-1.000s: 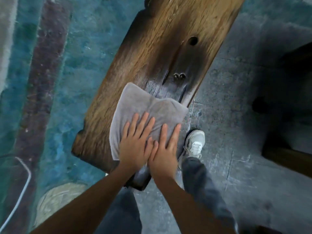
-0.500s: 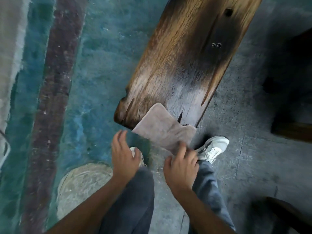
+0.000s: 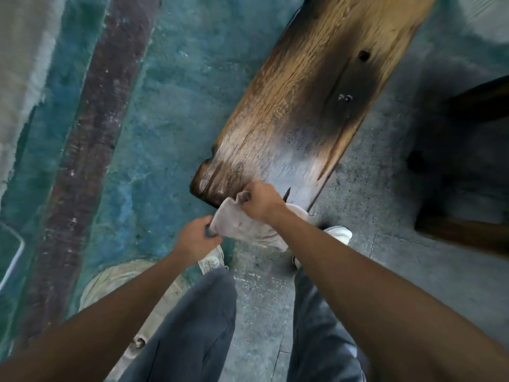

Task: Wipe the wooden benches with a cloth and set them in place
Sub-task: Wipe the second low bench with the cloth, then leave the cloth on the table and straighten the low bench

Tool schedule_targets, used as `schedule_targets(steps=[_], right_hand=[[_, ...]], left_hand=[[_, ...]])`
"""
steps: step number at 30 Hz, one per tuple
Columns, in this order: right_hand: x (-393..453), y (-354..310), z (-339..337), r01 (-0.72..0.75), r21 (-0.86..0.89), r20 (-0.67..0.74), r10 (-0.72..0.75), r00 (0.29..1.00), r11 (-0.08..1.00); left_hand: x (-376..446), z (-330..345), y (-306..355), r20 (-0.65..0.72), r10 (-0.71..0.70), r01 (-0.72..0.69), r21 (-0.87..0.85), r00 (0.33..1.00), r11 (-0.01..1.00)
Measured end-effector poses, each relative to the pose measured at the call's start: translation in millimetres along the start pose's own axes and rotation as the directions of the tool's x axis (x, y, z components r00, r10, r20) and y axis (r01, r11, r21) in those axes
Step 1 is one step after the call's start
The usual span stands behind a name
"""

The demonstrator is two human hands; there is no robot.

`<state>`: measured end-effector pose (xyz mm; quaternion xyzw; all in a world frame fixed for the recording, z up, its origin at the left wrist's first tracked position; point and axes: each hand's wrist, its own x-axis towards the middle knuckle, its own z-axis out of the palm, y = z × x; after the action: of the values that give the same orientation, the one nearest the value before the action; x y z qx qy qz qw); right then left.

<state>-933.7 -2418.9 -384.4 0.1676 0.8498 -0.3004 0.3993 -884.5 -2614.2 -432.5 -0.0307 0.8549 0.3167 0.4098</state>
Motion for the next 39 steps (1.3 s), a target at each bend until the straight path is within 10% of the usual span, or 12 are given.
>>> schedule_targets(steps=[7, 22, 31, 35, 39], right_hand=[[-127, 78, -95, 0.098, 0.235, -0.167, -0.059, 0.984, 0.967], [-373, 255, -245, 0.018, 0.604, -0.445, 0.319, 0.837, 0.797], [-434, 329, -297, 0.220, 0.890, -0.443, 0.642, 0.625, 0.400], [-449, 389, -329, 0.289, 0.889, -0.448, 0.801, 0.397, 0.354], [-454, 435, -330, 0.230, 0.966, -0.165, 0.968, 0.191, 0.120]], left_hand=[[-74, -76, 82, 0.047, 0.156, -0.160, 0.086, 0.987, 0.983], [-92, -44, 539, 0.349, 0.500, -0.609, 0.409, 0.793, 0.679], [-116, 87, 773, 0.462, 0.674, -0.817, 0.289, 0.576, 0.500], [-130, 175, 858, 0.482, 0.720, -0.856, 0.140, 0.498, 0.498], [-141, 209, 872, 0.454, 0.720, -0.835, 0.111, 0.525, 0.538]])
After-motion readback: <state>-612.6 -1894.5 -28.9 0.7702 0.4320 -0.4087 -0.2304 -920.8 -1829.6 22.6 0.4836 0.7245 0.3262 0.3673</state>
